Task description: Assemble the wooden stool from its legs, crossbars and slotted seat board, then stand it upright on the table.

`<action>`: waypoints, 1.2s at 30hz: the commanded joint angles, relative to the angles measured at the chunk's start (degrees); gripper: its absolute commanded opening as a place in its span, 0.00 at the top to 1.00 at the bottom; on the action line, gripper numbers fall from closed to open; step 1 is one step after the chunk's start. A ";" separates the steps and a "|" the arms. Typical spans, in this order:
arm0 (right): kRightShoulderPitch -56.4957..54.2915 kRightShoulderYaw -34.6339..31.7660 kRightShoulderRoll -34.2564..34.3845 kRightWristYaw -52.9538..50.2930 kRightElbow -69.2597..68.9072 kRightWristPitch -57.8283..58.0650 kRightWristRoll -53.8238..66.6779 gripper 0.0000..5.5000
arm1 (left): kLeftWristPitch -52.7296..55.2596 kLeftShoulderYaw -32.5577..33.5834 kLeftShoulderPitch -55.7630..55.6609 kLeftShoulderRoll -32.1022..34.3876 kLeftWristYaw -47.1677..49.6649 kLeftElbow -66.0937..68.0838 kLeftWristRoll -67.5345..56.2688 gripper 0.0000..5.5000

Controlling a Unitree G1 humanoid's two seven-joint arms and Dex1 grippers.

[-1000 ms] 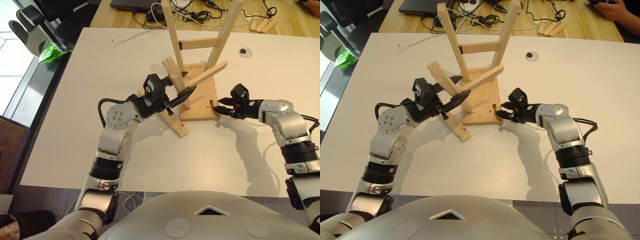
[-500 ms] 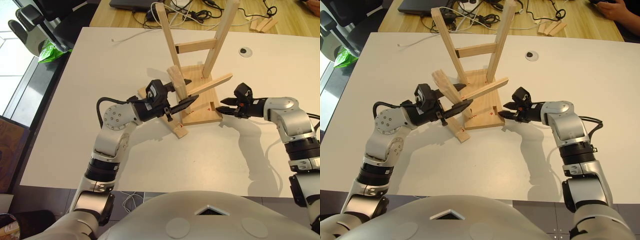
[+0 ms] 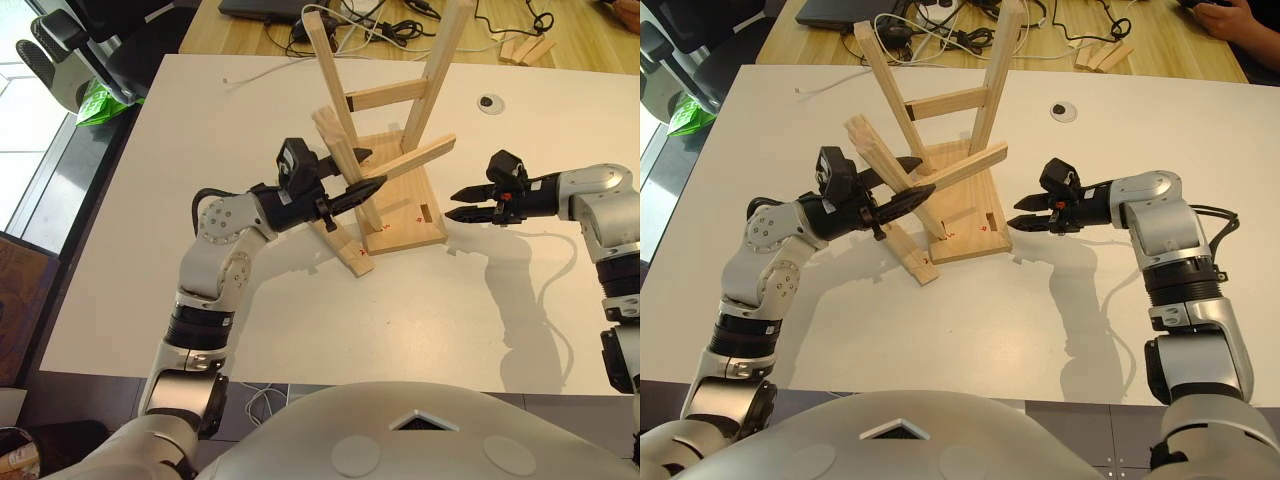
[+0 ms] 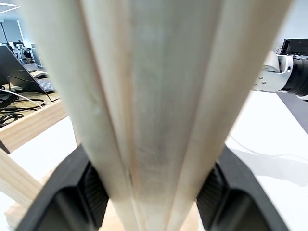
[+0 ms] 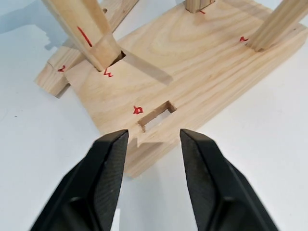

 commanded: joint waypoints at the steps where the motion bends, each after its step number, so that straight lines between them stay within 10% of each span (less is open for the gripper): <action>1: -1.08 -1.26 -0.19 1.50 -1.28 1.44 1.73 0.64 | 1.36 -0.46 -0.52 2.64 -1.58 3.12 2.72 0.63; 36: 4.45 -8.25 0.82 -3.65 -13.26 9.60 12.26 0.64 | 10.40 -8.57 -17.16 3.32 -13.98 20.67 6.21 0.63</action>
